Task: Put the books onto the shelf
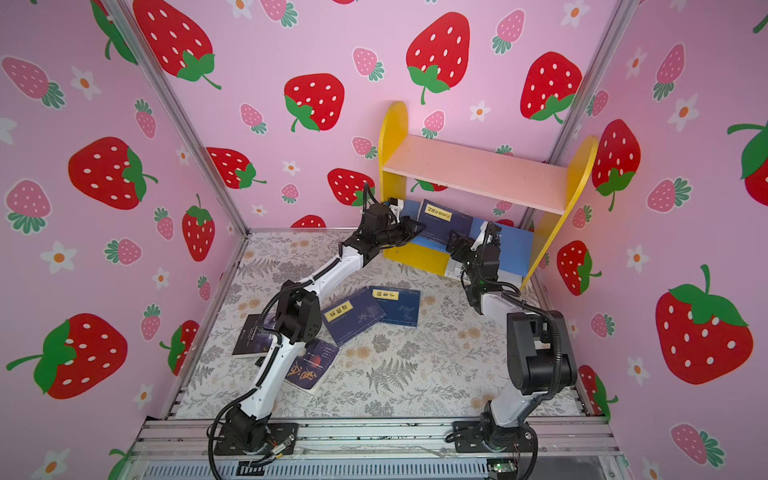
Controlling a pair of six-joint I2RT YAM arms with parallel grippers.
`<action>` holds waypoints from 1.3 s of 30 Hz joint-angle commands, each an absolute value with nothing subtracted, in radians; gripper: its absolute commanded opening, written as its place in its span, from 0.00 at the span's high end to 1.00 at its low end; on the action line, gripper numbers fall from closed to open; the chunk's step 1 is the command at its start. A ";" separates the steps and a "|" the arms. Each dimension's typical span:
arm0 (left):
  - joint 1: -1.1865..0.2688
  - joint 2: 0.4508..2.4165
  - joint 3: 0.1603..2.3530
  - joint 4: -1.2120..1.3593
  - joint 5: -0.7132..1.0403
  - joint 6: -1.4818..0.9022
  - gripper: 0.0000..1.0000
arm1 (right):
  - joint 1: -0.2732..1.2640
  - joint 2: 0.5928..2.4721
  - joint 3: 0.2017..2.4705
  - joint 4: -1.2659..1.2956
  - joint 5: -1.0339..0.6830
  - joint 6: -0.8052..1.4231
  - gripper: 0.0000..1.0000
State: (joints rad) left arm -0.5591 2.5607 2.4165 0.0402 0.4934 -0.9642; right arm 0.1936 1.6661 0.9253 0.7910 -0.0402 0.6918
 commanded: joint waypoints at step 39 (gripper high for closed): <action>-0.450 2.141 1.781 -0.055 0.148 -0.595 0.26 | 0.356 1.906 1.128 0.684 0.158 0.729 0.23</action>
State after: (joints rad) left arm -0.4755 2.1300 1.7481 -0.0788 0.1967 -0.6048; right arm 0.3271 1.8477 1.0775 0.6956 0.1539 0.7216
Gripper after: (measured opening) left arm 0.742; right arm 0.766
